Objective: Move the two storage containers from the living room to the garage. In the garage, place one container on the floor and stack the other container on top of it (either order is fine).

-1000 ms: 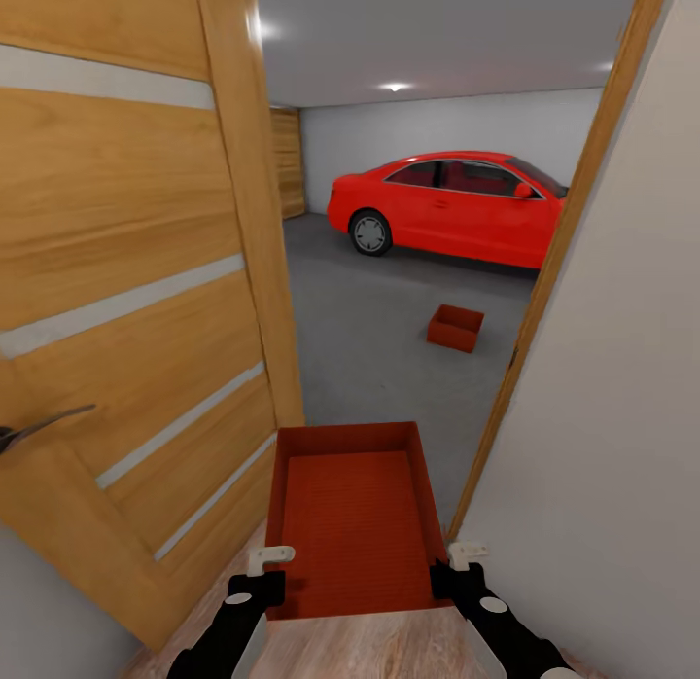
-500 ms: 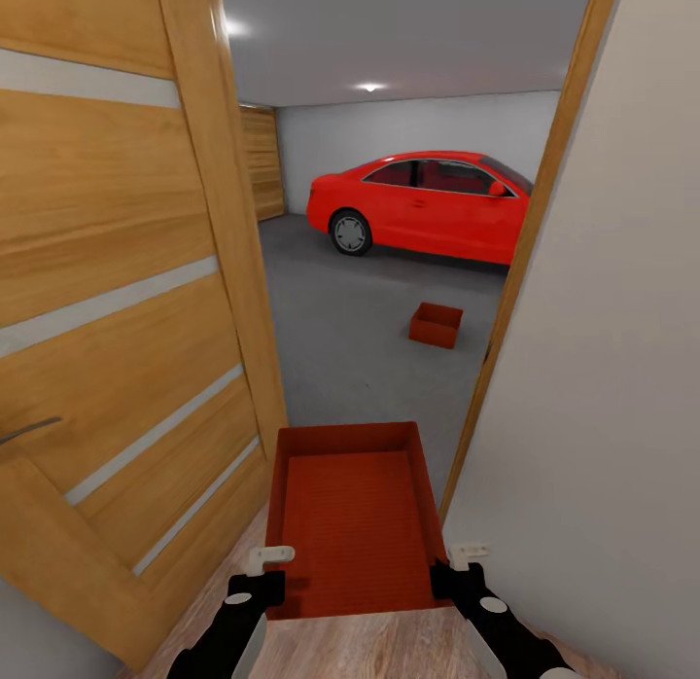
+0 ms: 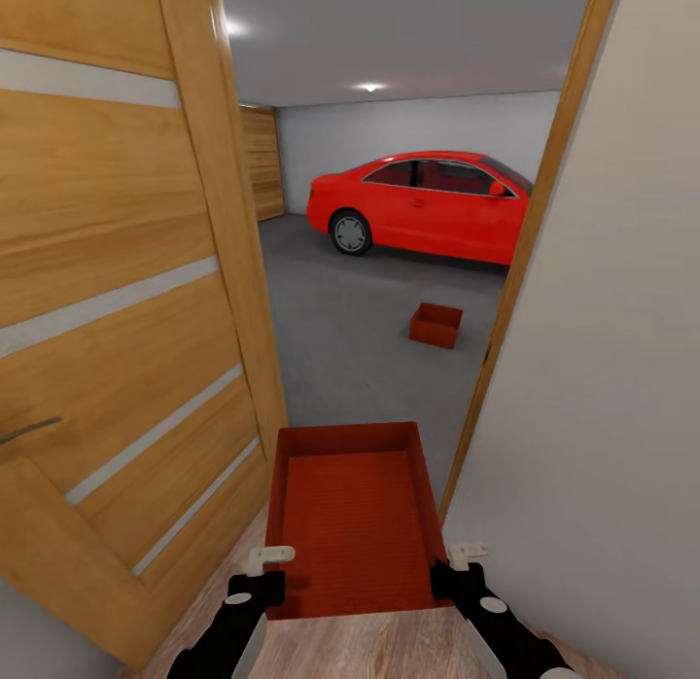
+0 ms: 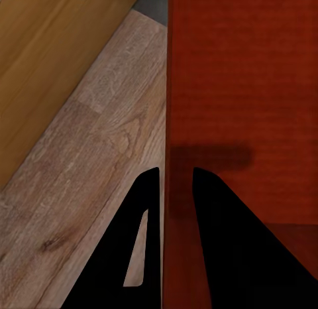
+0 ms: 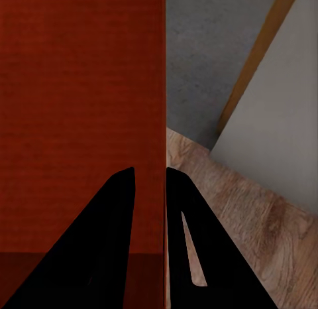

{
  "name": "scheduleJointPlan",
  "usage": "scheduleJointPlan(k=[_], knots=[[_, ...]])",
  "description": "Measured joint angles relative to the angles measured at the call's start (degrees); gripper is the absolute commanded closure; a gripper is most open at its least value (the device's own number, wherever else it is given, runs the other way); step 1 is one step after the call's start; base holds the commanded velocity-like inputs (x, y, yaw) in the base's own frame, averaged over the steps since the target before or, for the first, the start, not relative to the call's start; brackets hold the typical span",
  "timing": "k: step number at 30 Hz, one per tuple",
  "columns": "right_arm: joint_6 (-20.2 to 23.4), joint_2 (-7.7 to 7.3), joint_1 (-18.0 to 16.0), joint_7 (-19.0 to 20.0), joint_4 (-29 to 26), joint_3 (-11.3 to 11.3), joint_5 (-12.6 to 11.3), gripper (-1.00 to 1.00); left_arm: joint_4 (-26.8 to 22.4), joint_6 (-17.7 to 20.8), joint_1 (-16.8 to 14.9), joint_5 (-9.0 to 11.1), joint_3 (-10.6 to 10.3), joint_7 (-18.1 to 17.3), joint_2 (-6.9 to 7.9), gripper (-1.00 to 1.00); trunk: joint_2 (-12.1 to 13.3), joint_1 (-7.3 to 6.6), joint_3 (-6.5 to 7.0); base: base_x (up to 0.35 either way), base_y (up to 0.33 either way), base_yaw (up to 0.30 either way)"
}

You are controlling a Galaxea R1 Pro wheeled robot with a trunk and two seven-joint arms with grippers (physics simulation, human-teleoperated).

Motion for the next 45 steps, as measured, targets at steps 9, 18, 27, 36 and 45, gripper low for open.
scheduleJointPlan(k=[9,18,27,36,45], knots=[[0.0,-0.01,0.0,0.0,0.0,0.1,0.0,1.00,-0.1,0.0,0.0,0.0,0.0,0.0,-0.01,1.00,0.0,-0.02,0.00,0.189,0.173,0.000],[0.0,-0.12,0.0,-0.5,0.0,1.4,-1.6,1.00,-0.2,0.1,0.0,-0.1,0.0,0.0,0.00,1.00,0.0,-0.02,0.00,0.227,0.205,0.000],[0.0,-0.13,0.0,-0.5,-0.1,1.4,-1.6,1.00,-0.2,0.0,0.0,0.0,0.0,0.0,0.00,1.00,0.0,0.00,0.01,0.167,0.157,0.000],[-0.1,-0.11,0.0,-0.5,0.0,1.4,-1.6,1.00,-0.2,0.1,0.0,0.0,0.0,0.1,0.01,1.00,0.0,0.00,0.00,0.004,0.004,0.000],[-0.1,-0.12,0.0,-0.6,0.0,1.5,-1.7,1.00,-0.2,0.1,0.0,-0.1,0.0,0.1,0.00,1.00,0.0,0.00,0.00,0.000,0.109,0.000]])
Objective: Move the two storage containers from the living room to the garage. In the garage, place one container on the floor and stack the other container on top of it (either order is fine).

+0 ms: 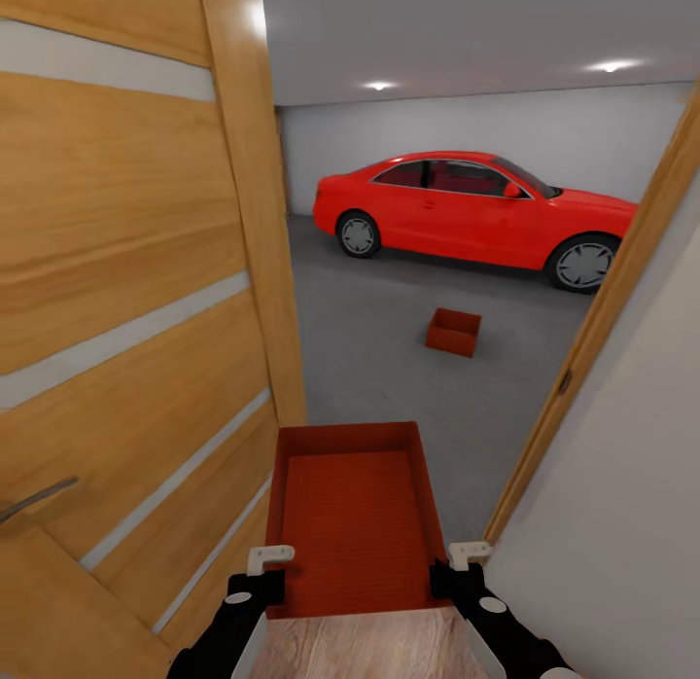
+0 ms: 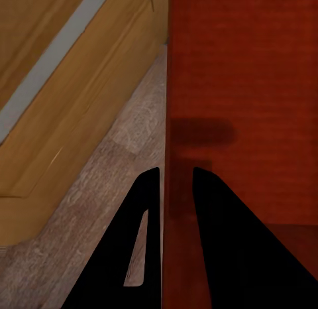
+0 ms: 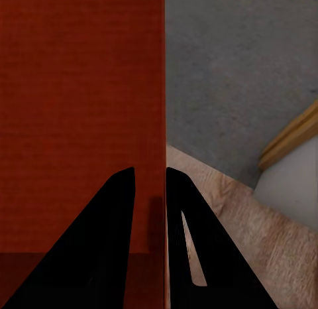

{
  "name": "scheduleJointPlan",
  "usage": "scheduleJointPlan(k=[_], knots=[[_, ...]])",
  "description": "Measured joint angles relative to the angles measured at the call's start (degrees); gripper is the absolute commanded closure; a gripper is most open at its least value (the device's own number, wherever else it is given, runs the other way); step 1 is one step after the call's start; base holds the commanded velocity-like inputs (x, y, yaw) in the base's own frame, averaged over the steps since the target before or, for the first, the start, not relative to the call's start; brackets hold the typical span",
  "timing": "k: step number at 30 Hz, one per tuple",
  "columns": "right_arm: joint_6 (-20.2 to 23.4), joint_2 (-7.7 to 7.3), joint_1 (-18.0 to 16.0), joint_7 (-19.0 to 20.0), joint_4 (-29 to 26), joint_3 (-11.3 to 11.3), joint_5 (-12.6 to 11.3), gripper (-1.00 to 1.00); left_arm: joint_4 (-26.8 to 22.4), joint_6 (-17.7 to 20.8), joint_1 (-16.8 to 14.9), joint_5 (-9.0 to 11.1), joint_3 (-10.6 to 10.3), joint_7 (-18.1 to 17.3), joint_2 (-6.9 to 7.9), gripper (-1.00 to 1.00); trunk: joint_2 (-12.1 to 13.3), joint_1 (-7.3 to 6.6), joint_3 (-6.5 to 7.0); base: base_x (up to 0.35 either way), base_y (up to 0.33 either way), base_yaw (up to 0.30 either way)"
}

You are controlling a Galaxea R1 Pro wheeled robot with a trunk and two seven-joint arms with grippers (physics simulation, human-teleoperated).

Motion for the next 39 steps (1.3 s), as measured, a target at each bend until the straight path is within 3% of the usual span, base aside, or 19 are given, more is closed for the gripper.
scheduleJointPlan(k=[6,24,39], knots=[[0.0,0.00,0.0,0.0,0.0,0.0,0.0,1.00,0.0,0.0,0.0,0.0,0.0,0.0,0.00,1.00,0.0,0.00,0.00,0.000,0.207,0.000],[0.0,0.00,0.0,0.0,0.0,0.0,0.0,1.00,0.0,0.0,0.0,0.0,0.0,0.0,0.01,1.00,0.0,0.00,0.00,0.003,0.014,0.000],[0.0,0.00,0.0,0.0,0.0,0.1,0.0,1.00,0.0,0.0,0.0,0.0,0.0,0.0,0.01,1.00,0.0,-0.01,0.00,0.214,0.064,0.000]])
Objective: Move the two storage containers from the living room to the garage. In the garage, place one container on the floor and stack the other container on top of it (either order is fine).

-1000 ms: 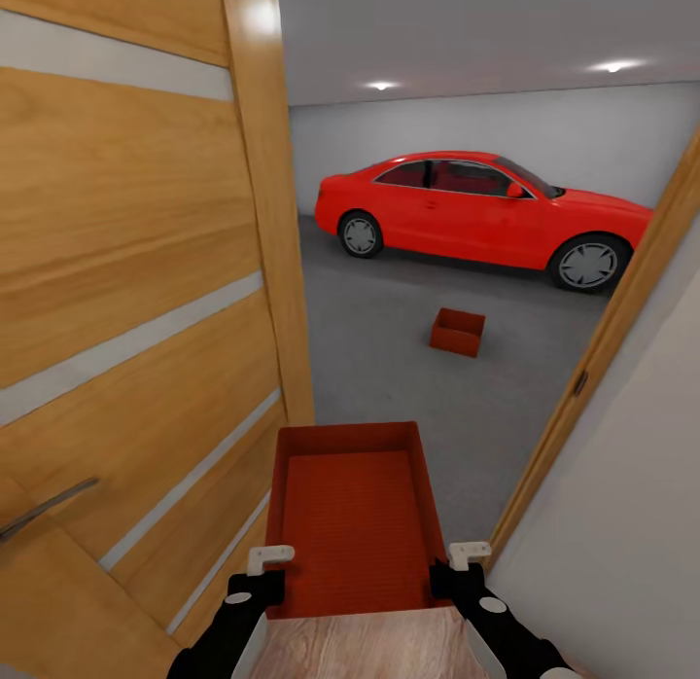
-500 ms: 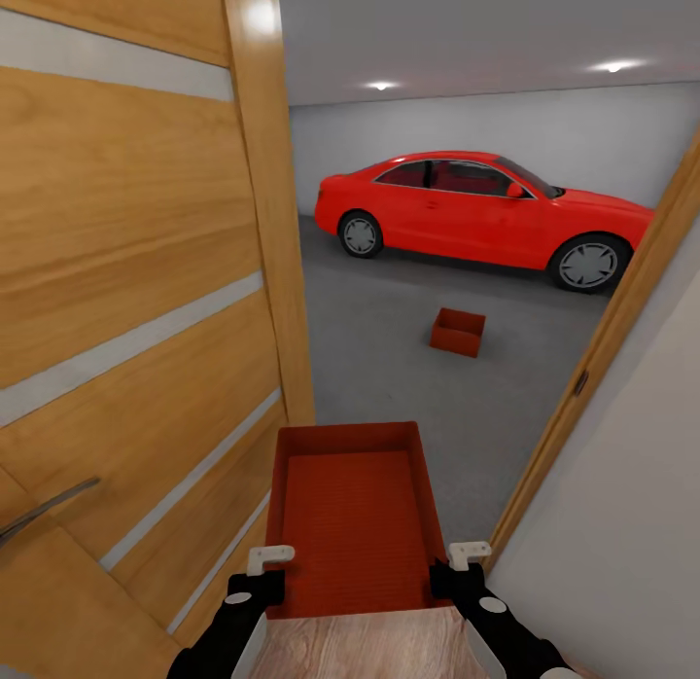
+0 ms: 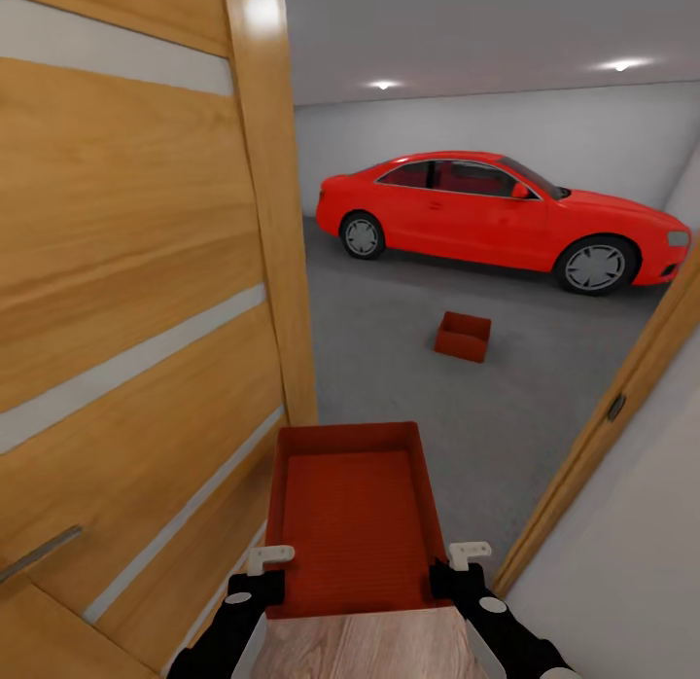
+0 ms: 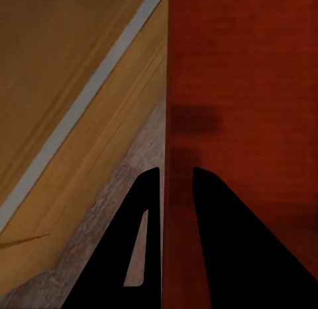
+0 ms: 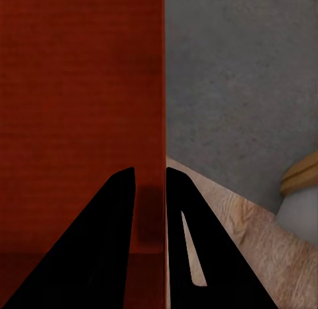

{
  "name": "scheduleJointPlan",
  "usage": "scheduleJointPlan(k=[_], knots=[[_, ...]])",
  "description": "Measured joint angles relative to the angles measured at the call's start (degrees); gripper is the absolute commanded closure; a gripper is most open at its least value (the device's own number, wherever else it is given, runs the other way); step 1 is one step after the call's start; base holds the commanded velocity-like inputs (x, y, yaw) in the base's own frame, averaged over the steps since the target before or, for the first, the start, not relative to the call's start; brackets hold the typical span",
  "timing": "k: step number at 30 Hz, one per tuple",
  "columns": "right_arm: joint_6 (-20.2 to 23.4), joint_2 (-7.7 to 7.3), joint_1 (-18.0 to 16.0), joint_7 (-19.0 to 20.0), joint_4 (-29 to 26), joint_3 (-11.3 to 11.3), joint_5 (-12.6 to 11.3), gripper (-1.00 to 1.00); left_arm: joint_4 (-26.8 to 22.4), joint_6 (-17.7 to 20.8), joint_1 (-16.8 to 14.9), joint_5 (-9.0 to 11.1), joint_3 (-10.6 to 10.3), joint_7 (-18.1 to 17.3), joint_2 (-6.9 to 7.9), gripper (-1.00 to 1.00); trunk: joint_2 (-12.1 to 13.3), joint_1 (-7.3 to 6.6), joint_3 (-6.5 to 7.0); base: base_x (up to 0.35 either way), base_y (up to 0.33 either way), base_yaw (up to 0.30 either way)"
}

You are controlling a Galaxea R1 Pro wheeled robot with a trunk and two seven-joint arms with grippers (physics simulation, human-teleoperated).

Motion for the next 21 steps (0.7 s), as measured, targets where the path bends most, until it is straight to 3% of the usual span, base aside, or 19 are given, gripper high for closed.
scheduleJointPlan(k=[6,21], knots=[[0.0,0.00,0.0,0.0,0.0,-0.1,0.1,1.00,0.1,0.0,0.0,0.0,0.0,0.0,0.00,1.00,0.0,0.00,0.04,0.013,0.000,-0.084],[0.1,-0.01,0.0,0.0,0.0,-0.1,0.1,1.00,0.1,0.0,0.0,0.0,0.0,0.0,-0.01,1.00,0.0,0.00,0.43,0.000,0.000,-0.277]])
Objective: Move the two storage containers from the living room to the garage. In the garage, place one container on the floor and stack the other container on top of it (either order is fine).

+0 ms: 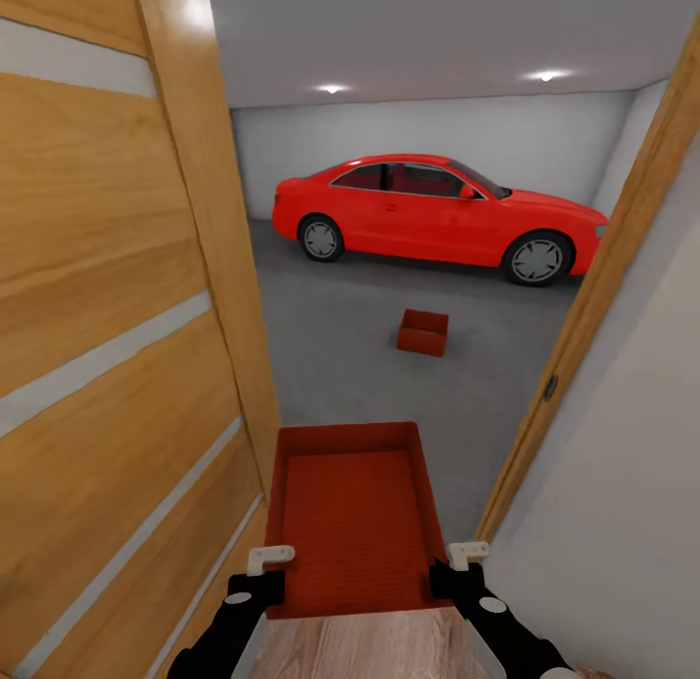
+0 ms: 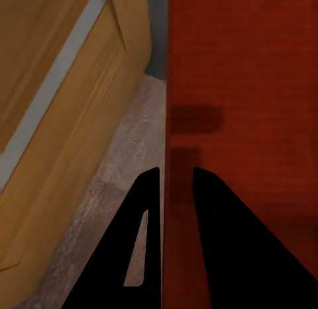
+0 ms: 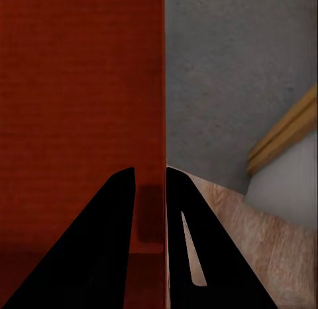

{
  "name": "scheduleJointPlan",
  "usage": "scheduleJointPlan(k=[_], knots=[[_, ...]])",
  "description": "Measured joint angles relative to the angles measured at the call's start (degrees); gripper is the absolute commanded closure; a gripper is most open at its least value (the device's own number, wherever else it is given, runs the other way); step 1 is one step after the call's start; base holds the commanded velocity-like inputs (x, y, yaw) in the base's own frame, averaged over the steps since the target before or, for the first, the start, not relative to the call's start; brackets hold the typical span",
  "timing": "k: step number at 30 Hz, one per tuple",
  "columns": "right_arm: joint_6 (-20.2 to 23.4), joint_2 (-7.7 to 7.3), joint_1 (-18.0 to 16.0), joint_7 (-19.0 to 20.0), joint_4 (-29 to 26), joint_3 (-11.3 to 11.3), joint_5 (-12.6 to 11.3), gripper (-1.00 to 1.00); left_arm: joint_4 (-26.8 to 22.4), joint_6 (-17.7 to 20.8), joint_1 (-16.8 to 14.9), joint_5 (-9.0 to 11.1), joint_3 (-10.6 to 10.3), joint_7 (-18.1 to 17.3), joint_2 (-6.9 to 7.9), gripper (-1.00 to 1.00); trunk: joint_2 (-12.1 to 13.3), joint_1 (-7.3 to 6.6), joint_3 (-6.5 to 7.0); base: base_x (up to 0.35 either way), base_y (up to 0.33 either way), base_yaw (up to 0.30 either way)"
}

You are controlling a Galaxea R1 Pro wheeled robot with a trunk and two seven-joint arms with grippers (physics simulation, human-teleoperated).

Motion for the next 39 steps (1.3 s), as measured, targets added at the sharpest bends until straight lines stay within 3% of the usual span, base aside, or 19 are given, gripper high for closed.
scheduleJointPlan(k=[17,25,39], knots=[[0.0,-0.02,0.0,0.0,0.0,0.2,-0.2,1.00,0.0,0.0,0.0,0.0,0.0,0.0,0.00,1.00,0.0,0.00,0.46,0.000,0.000,-0.275],[0.0,0.00,0.0,0.0,0.0,0.1,-0.1,1.00,0.0,0.0,0.0,0.0,0.0,0.0,0.00,1.00,0.0,-0.01,0.49,0.043,0.038,-0.032],[0.0,-0.01,0.0,0.0,0.0,0.1,0.0,1.00,0.0,0.0,0.0,0.0,0.0,0.0,0.00,1.00,0.0,-0.02,0.49,0.234,0.222,0.000]])
